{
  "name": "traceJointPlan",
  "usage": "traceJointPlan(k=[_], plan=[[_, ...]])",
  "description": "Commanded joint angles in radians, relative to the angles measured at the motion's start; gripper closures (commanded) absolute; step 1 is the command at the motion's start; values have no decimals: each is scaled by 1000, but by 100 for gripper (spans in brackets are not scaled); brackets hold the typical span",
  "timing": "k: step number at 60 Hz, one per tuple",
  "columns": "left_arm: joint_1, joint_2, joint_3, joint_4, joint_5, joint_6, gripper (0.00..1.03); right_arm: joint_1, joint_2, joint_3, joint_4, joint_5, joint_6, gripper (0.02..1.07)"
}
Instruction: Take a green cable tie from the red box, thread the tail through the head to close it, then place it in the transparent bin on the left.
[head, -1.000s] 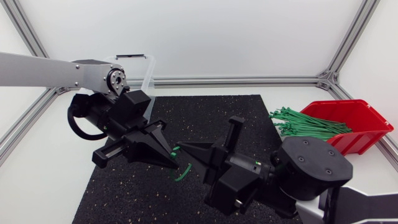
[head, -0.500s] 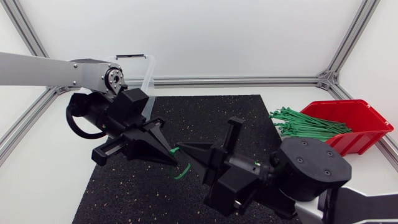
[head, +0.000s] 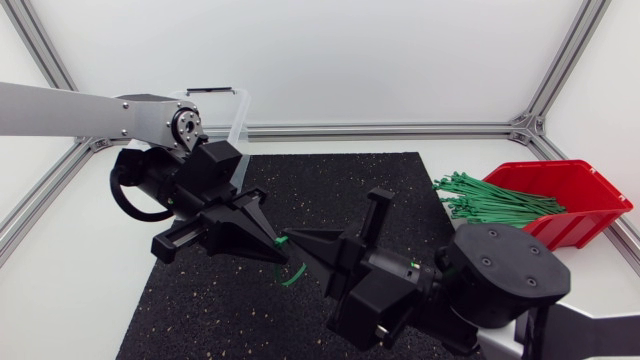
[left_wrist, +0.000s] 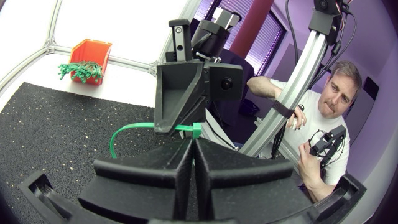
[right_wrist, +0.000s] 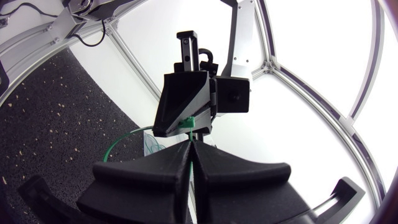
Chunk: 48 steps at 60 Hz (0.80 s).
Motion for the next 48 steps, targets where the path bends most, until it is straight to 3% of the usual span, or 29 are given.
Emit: traceJointPlan(k=[1,38,39,43,48], plan=[[-8,28,18,-6,14,-3,100,9,-16,-5,9,-1,-23,101],[-17,68,55,5,14,-38,100,78,-52,-19,7,40,-37,101],[-17,68,55,5,14,-38,100,78,-52,-19,7,42,-37,100],[-17,68,57,5,14,-42,100,78,-49,-21,7,56,-36,79],[-17,60,57,5,14,-45,100,79,-51,-25,7,62,-36,65]])
